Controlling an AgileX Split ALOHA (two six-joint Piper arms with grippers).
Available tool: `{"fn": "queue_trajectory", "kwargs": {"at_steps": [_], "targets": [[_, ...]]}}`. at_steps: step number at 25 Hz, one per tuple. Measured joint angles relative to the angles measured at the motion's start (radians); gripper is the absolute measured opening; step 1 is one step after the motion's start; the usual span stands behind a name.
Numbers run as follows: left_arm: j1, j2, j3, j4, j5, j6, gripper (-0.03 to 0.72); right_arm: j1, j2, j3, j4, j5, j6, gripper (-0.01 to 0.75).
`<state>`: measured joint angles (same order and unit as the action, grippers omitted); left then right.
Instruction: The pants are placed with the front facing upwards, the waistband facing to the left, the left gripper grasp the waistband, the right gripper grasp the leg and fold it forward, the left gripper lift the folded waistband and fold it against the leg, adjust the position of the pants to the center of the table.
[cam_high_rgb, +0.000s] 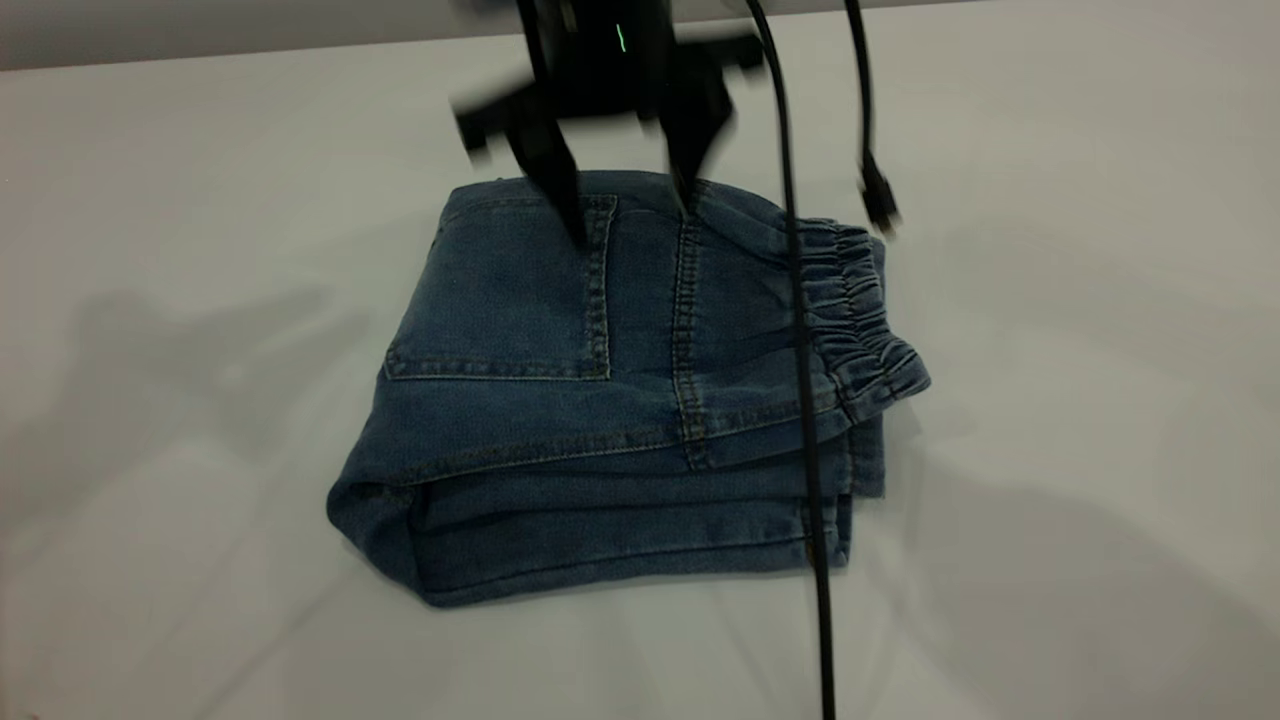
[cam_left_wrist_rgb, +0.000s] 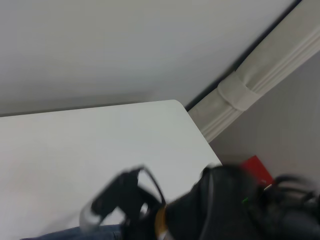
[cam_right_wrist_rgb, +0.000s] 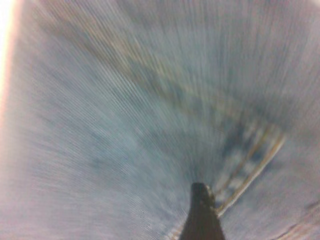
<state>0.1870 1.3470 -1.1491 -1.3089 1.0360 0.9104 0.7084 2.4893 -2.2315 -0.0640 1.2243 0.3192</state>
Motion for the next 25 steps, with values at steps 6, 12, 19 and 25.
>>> {"fn": "queue_trajectory", "kwargs": {"at_steps": [6, 12, 19, 25], "targets": [[0.0, -0.059, 0.0, 0.045, 0.044, 0.001, 0.391, 0.0, -0.161, -0.162, 0.014, 0.001, -0.16, 0.456], [0.0, -0.197, -0.001, 0.177, 0.038, -0.025, 0.391, 0.0, -0.386, -0.157, 0.075, 0.008, -0.303, 0.449], [0.0, -0.433, -0.001, 0.385, 0.068, -0.191, 0.391, -0.001, -0.677, -0.126, 0.135, 0.003, -0.405, 0.416], [0.0, -0.649, -0.001, 0.563, 0.113, -0.363, 0.391, -0.001, -0.945, 0.073, 0.113, -0.001, -0.409, 0.405]]}}
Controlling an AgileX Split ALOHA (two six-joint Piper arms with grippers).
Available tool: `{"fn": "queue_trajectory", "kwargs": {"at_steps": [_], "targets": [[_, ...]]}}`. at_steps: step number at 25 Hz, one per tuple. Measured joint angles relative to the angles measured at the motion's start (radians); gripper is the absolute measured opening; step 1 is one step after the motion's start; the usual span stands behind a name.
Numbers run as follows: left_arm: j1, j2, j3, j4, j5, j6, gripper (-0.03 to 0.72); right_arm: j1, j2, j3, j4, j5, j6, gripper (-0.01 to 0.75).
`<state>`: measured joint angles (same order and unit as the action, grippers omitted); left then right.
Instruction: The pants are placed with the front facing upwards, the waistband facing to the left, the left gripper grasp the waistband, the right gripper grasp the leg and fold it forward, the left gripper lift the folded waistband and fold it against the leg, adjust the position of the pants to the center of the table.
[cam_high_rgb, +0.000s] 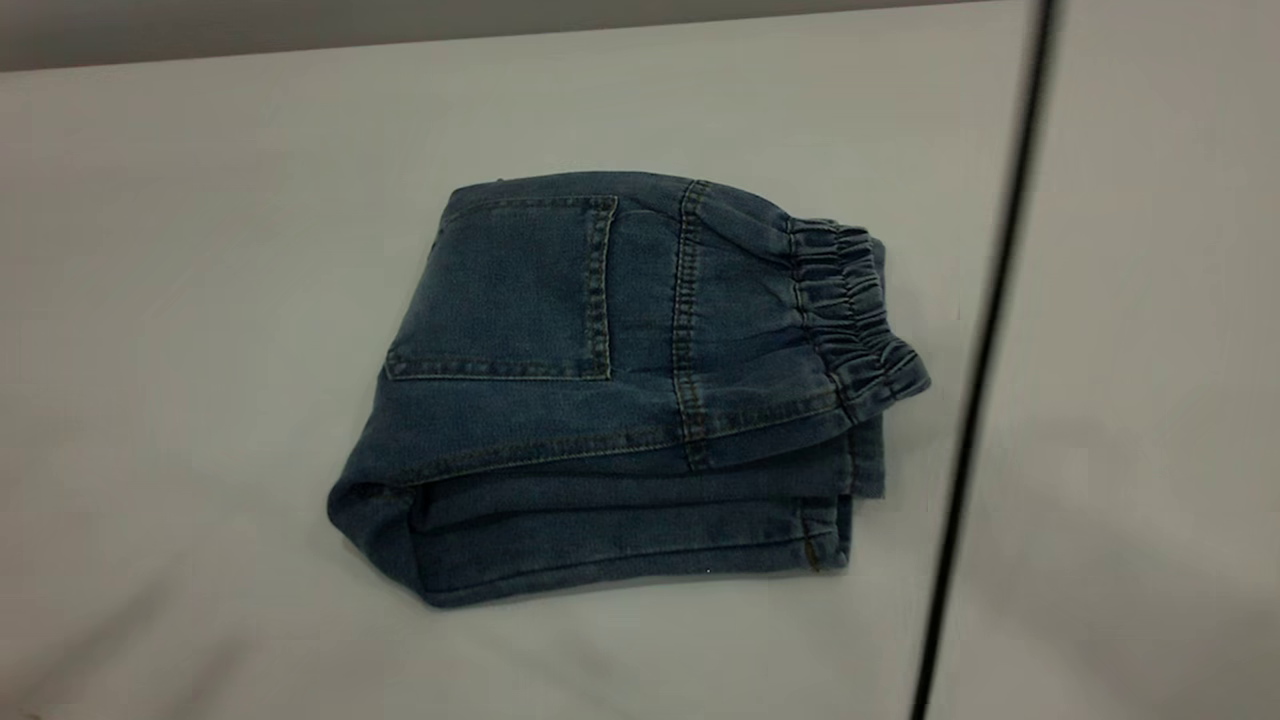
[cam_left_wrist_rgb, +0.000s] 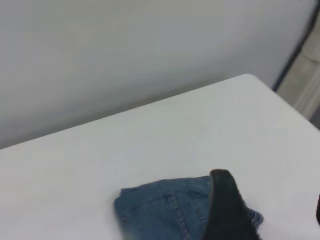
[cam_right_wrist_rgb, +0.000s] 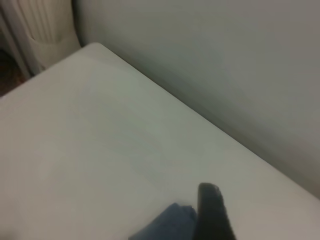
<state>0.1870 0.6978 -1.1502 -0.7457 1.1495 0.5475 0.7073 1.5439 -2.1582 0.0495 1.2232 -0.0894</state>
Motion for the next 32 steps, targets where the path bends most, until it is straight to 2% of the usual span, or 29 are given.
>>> {"fn": "queue_trajectory", "kwargs": {"at_steps": [6, 15, 24, 29, 32], "targets": [[0.0, -0.191, 0.068, 0.144, 0.053, -0.153, 0.391, 0.0, -0.293, 0.311, 0.005, -0.001, -0.024, 0.405], [0.0, -0.489, 0.339, 0.199, 0.053, -0.252, 0.391, 0.0, -0.72, 0.862, 0.085, -0.016, -0.071, 0.405], [0.0, -0.671, 0.513, 0.437, 0.076, -0.394, 0.391, 0.0, -1.161, 1.39, 0.101, -0.076, 0.004, 0.405], [0.0, -0.671, 0.552, 0.519, 0.018, -0.405, 0.391, 0.0, -1.356, 1.578, 0.053, -0.08, 0.047, 0.405], [0.0, -0.671, 0.596, 0.549, -0.029, -0.407, 0.391, 0.0, -1.441, 1.623, 0.026, -0.109, 0.066, 0.405]]}}
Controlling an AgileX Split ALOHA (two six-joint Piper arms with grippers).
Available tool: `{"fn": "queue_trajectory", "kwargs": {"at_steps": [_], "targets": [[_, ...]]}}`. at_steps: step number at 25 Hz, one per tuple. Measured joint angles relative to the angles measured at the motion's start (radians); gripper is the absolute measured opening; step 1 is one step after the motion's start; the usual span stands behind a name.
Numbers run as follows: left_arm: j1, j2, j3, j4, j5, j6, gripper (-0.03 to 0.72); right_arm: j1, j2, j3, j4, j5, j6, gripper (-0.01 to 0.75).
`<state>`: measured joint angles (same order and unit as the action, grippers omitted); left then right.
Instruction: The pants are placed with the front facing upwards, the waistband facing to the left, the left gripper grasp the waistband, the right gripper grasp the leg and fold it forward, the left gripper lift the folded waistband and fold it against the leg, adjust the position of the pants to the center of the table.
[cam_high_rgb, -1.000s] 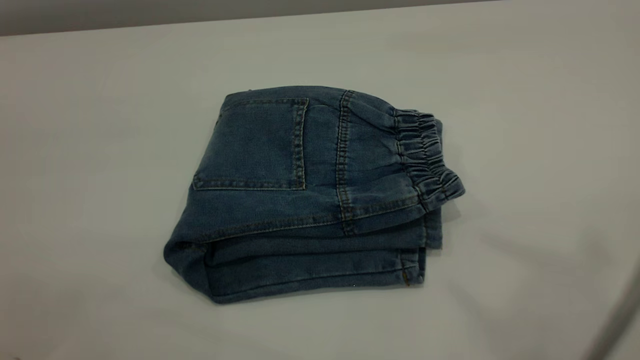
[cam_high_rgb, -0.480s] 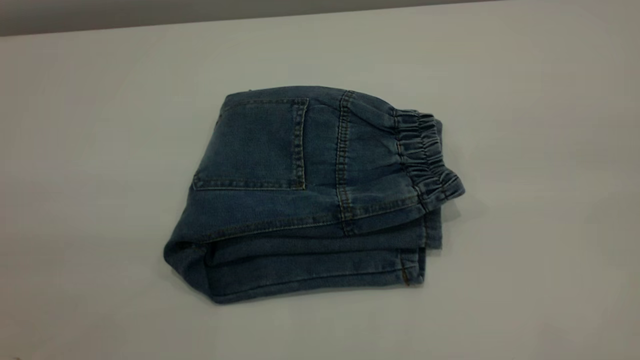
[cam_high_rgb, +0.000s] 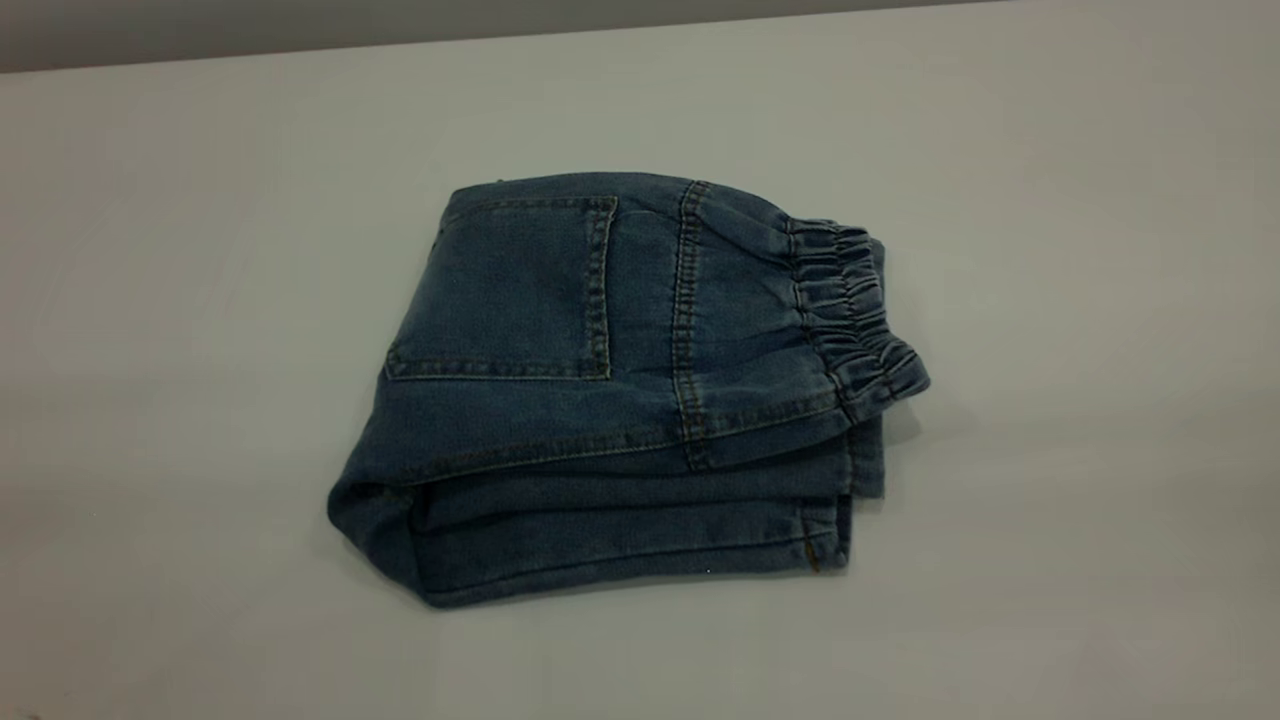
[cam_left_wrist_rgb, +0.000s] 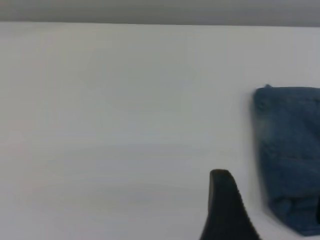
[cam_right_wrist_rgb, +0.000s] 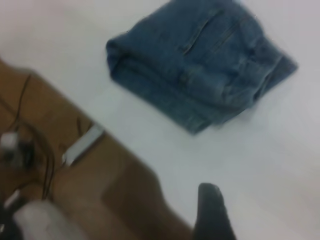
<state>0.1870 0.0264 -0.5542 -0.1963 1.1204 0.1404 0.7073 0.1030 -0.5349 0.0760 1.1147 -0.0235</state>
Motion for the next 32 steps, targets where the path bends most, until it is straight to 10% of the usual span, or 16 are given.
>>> {"fn": "queue_trajectory", "kwargs": {"at_steps": [21, 32], "targets": [[0.0, 0.0, 0.05, 0.014, -0.037, -0.025, 0.391, -0.012, -0.05, 0.029, -0.032, -0.051, 0.013, 0.405], [-0.011, 0.0, 0.05, 0.011, -0.037, -0.023, 0.391, -0.467, -0.105, 0.028, -0.016, -0.049, 0.011, 0.405]]}}
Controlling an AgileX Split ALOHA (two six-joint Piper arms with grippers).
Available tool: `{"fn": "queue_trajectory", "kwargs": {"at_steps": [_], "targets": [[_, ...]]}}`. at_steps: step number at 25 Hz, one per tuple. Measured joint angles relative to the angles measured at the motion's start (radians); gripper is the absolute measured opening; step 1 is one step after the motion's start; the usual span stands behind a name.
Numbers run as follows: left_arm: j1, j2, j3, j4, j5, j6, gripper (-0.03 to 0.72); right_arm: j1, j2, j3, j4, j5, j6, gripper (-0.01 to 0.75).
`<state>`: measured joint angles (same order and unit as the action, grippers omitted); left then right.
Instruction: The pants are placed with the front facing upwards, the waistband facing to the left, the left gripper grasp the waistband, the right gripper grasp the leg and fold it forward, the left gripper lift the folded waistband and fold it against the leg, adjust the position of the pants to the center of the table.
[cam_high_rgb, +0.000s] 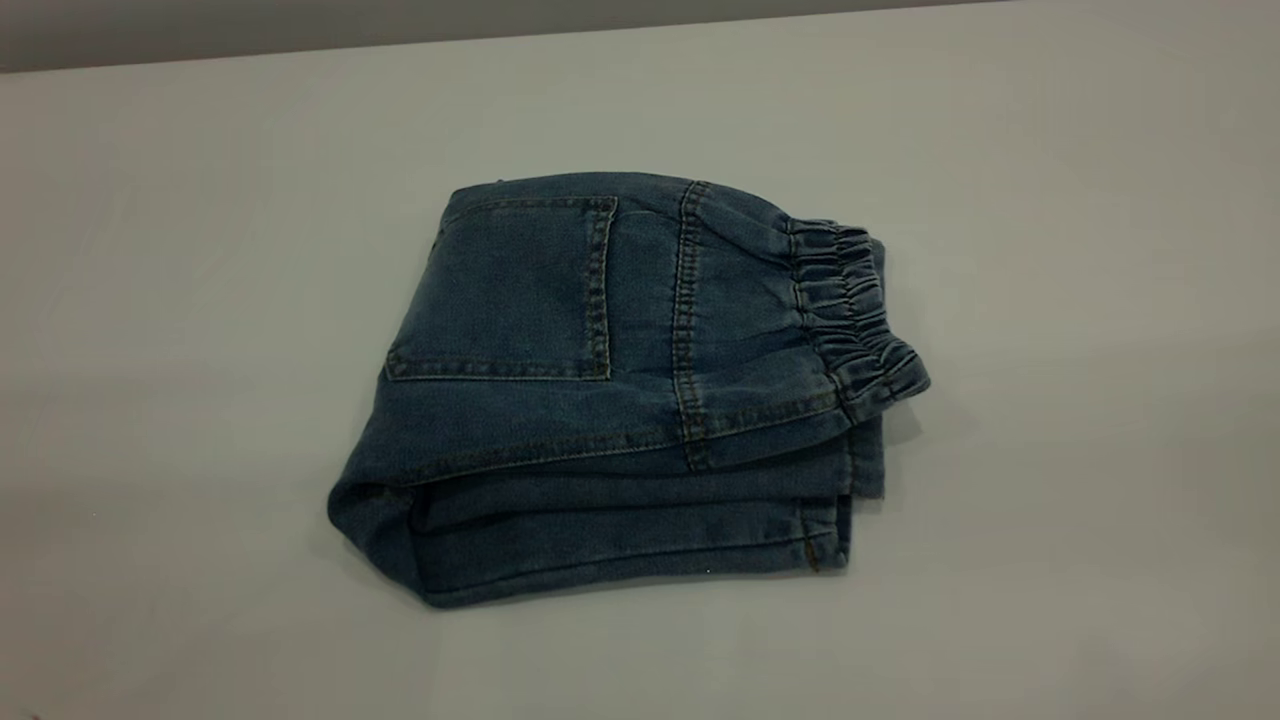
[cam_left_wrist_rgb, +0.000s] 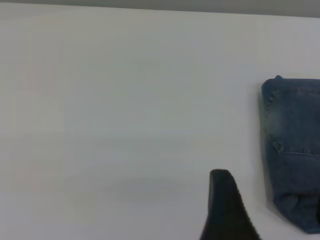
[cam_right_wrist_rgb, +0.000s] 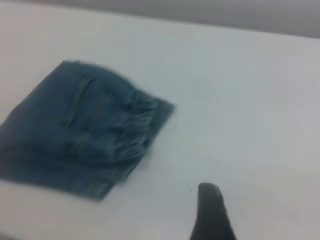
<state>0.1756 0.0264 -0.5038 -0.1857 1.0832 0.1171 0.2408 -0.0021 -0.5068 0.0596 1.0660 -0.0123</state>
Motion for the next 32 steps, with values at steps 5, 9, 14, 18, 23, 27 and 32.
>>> {"fn": "queue_trajectory", "kwargs": {"at_steps": [5, 9, 14, 18, 23, 27, 32], "targets": [[-0.079, -0.002, 0.0, 0.0, -0.001, 0.0, 0.391, -0.14, 0.002, -0.001, 0.0, 0.001, 0.0, 0.405], [-0.14, -0.028, 0.0, 0.0, 0.0, 0.0, 0.391, -0.152, 0.002, -0.001, -0.001, 0.0, 0.0, 0.405], [-0.177, -0.026, 0.0, 0.0, -0.001, 0.0, 0.391, -0.152, 0.002, -0.001, -0.001, -0.002, 0.0, 0.405], [-0.187, -0.026, 0.0, 0.0, -0.001, 0.0, 0.391, -0.152, 0.002, 0.0, -0.001, -0.002, 0.0, 0.405], [-0.187, -0.026, 0.0, 0.0, -0.001, 0.001, 0.391, -0.152, 0.002, 0.0, -0.001, -0.002, 0.0, 0.405], [-0.187, -0.026, 0.0, 0.0, -0.001, 0.002, 0.391, -0.152, 0.002, 0.0, -0.001, -0.002, 0.0, 0.405], [-0.187, -0.026, 0.001, 0.0, -0.001, 0.003, 0.391, -0.152, 0.002, 0.0, -0.001, -0.002, 0.0, 0.405]]}}
